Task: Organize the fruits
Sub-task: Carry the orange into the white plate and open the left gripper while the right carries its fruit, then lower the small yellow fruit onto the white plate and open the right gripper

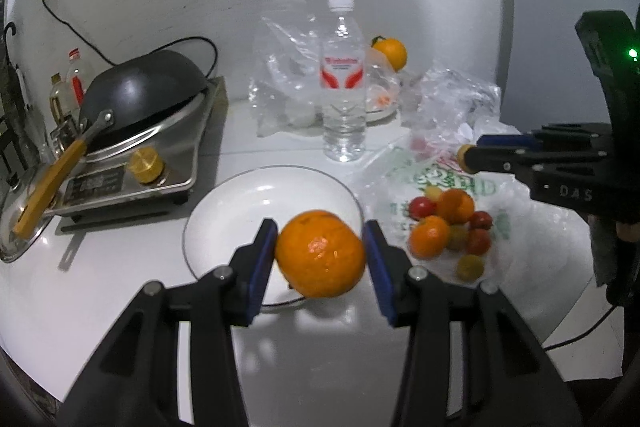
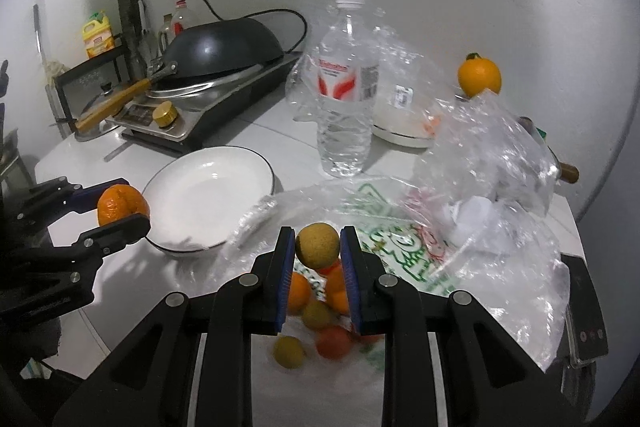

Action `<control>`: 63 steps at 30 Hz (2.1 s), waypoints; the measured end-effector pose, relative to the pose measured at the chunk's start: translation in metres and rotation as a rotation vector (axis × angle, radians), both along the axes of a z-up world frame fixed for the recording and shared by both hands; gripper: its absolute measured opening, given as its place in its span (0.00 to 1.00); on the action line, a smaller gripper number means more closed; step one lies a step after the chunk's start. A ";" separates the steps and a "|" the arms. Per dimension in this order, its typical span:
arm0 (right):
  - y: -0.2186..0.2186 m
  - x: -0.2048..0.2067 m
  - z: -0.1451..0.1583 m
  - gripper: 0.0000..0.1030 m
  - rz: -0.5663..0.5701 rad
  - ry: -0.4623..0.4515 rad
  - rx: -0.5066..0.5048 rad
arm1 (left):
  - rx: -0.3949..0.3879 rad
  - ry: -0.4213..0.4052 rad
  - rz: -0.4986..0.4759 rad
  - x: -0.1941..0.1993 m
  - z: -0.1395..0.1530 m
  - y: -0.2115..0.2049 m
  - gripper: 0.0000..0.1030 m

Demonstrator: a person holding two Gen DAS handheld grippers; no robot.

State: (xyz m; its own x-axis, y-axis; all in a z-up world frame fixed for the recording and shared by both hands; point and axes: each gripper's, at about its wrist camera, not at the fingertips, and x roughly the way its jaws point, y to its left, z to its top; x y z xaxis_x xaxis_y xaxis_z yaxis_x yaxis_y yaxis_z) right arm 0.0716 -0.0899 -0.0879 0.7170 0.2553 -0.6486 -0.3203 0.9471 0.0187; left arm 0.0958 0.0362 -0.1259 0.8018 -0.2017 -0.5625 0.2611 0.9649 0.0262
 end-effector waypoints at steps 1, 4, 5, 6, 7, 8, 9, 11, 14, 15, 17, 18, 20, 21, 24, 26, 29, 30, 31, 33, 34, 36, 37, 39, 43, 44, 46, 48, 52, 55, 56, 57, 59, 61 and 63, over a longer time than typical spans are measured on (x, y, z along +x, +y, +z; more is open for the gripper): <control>0.004 0.001 0.001 0.24 0.004 0.000 -0.001 | -0.002 0.001 0.004 0.001 0.000 0.004 0.44; 0.013 0.004 0.004 0.24 0.010 -0.009 -0.001 | -0.002 0.002 0.012 0.005 -0.001 0.014 0.44; 0.016 0.005 0.005 0.24 0.011 -0.011 0.002 | -0.001 0.001 0.013 0.006 0.000 0.017 0.44; 0.019 0.006 0.006 0.24 0.011 -0.013 0.004 | 0.001 -0.001 0.013 0.008 0.000 0.019 0.44; 0.022 0.008 0.007 0.24 0.013 -0.015 0.005 | 0.004 -0.003 0.013 0.009 0.000 0.022 0.44; 0.024 0.009 0.007 0.24 0.014 -0.016 0.005 | 0.005 -0.004 0.014 0.011 0.001 0.025 0.44; 0.028 0.010 0.007 0.24 0.016 -0.017 0.004 | 0.005 -0.004 0.014 0.012 0.000 0.028 0.44; 0.034 0.013 0.008 0.24 0.021 -0.015 0.001 | 0.008 -0.005 0.016 0.017 -0.001 0.032 0.44; 0.043 0.017 0.007 0.24 0.032 -0.009 -0.006 | 0.019 -0.005 0.021 0.023 -0.005 0.041 0.44; 0.046 0.019 0.006 0.24 0.036 -0.005 -0.009 | 0.024 -0.001 0.024 0.026 -0.007 0.044 0.44; 0.053 0.023 0.003 0.24 0.044 0.005 -0.015 | 0.024 0.009 0.036 0.033 -0.013 0.050 0.44; 0.057 0.025 0.002 0.24 0.048 0.009 -0.018 | 0.024 0.015 0.044 0.037 -0.017 0.053 0.44; 0.062 0.029 0.000 0.24 0.055 0.015 -0.024 | 0.022 0.025 0.057 0.043 -0.023 0.059 0.44; 0.064 0.031 -0.001 0.24 0.057 0.018 -0.025 | 0.020 0.030 0.063 0.047 -0.026 0.061 0.44; 0.070 0.036 -0.003 0.24 0.065 0.024 -0.032 | 0.013 0.041 0.074 0.058 -0.033 0.067 0.44; 0.074 0.040 -0.006 0.24 0.071 0.029 -0.035 | 0.017 0.049 0.076 0.064 -0.037 0.068 0.44; 0.082 0.047 -0.010 0.24 0.078 0.041 -0.038 | 0.021 0.059 0.074 0.072 -0.043 0.070 0.44; 0.085 0.050 -0.012 0.24 0.081 0.045 -0.040 | 0.017 0.065 0.071 0.075 -0.045 0.071 0.44; 0.086 0.052 -0.013 0.24 0.083 0.047 -0.040 | 0.013 0.069 0.069 0.077 -0.046 0.071 0.44; 0.090 0.056 -0.015 0.24 0.087 0.051 -0.036 | -0.006 0.079 0.065 0.081 -0.048 0.074 0.44; 0.091 0.058 -0.016 0.24 0.087 0.054 -0.033 | -0.013 0.087 0.064 0.083 -0.049 0.074 0.44; 0.095 0.061 -0.018 0.24 0.091 0.062 -0.029 | -0.019 0.098 0.064 0.087 -0.052 0.075 0.44; 0.098 0.064 -0.019 0.24 0.100 0.068 -0.031 | -0.027 0.110 0.062 0.090 -0.054 0.076 0.44; 0.104 0.068 -0.020 0.24 0.116 0.071 -0.041 | -0.058 0.127 0.058 0.093 -0.055 0.079 0.45; 0.115 0.075 -0.022 0.24 0.137 0.082 -0.056 | -0.086 0.107 0.041 0.092 -0.048 0.081 0.50; 0.119 0.078 -0.022 0.24 0.145 0.085 -0.058 | -0.093 0.100 0.040 0.092 -0.047 0.082 0.50; 0.128 0.081 -0.022 0.24 0.162 0.088 -0.066 | -0.112 0.087 0.045 0.089 -0.043 0.087 0.50; 0.136 0.084 -0.023 0.24 0.179 0.089 -0.074 | -0.129 0.071 0.059 0.084 -0.040 0.094 0.50; 0.154 0.093 -0.027 0.24 0.205 0.097 -0.081 | -0.163 0.056 0.104 0.077 -0.036 0.114 0.50; 0.164 0.100 -0.031 0.24 0.214 0.107 -0.078 | -0.170 0.055 0.130 0.073 -0.037 0.126 0.50; 0.167 0.102 -0.032 0.24 0.215 0.111 -0.077 | -0.171 0.056 0.135 0.072 -0.038 0.129 0.50; 0.171 0.104 -0.034 0.24 0.217 0.118 -0.072 | -0.173 0.057 0.141 0.071 -0.039 0.132 0.51; 0.176 0.108 -0.037 0.24 0.217 0.130 -0.064 | -0.174 0.056 0.153 0.069 -0.040 0.137 0.51; 0.182 0.113 -0.041 0.24 0.221 0.145 -0.056 | -0.175 0.054 0.165 0.067 -0.041 0.143 0.51; 0.186 0.115 -0.044 0.24 0.227 0.152 -0.051 | -0.182 0.053 0.175 0.065 -0.042 0.148 0.51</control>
